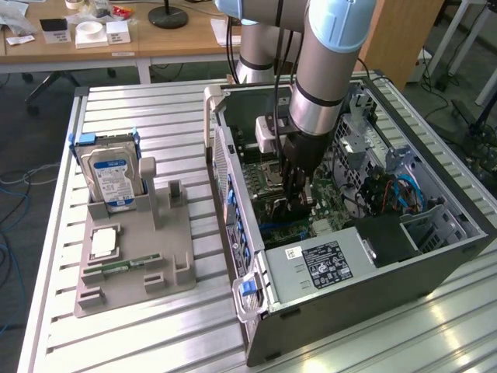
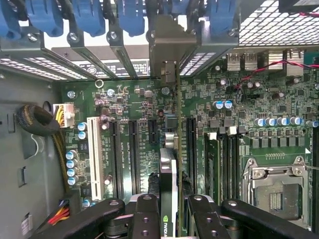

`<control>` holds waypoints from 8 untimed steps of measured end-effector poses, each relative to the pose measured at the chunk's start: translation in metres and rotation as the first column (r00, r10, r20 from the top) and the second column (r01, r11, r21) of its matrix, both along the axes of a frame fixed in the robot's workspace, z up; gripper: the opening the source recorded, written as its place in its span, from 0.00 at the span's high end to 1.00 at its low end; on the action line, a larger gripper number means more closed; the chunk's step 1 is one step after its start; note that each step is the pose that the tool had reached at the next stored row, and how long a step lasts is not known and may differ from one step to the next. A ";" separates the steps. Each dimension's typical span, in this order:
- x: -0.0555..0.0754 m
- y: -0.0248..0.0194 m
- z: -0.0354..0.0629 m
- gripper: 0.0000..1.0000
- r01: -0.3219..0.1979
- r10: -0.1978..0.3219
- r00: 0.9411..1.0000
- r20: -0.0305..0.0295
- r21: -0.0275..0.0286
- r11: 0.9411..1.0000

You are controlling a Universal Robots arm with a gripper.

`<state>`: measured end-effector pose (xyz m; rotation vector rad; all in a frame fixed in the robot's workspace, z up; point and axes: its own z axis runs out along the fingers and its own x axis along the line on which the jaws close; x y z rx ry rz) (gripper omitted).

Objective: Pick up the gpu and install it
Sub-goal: 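Insert the gpu into the slot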

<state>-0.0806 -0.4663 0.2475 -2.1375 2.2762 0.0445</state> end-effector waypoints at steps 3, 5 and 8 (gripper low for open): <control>0.000 0.0001 -0.0009 0.73 0.000 0.000 1.000 0.000 0.004 1.000; 0.000 0.0000 -0.0016 0.73 0.000 0.000 1.000 0.000 0.003 1.000; 0.000 0.0000 -0.0018 0.73 0.000 0.000 1.000 0.000 0.003 1.000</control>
